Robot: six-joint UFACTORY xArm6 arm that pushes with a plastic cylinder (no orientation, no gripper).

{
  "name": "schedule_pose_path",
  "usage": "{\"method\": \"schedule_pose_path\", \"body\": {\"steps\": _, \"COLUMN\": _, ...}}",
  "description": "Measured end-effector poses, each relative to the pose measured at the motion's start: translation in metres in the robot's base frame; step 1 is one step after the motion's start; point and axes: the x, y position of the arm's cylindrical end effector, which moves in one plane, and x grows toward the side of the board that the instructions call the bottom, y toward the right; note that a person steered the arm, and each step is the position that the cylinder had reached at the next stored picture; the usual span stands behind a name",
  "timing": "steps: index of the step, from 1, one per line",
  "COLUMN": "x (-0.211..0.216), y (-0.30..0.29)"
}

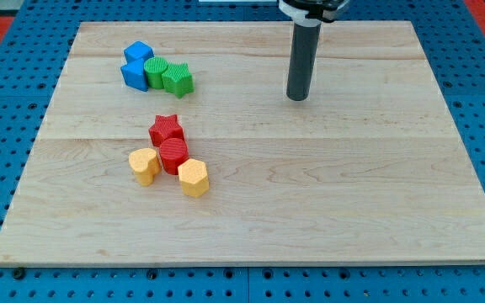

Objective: Point your arm near the green star

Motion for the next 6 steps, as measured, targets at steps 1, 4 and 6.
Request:
{"method": "schedule_pose_path", "body": {"steps": 1, "x": -0.007, "y": -0.001}}
{"method": "schedule_pose_path", "body": {"steps": 4, "x": -0.014, "y": -0.022}}
{"method": "schedule_pose_path", "body": {"steps": 6, "x": -0.103, "y": -0.038}}
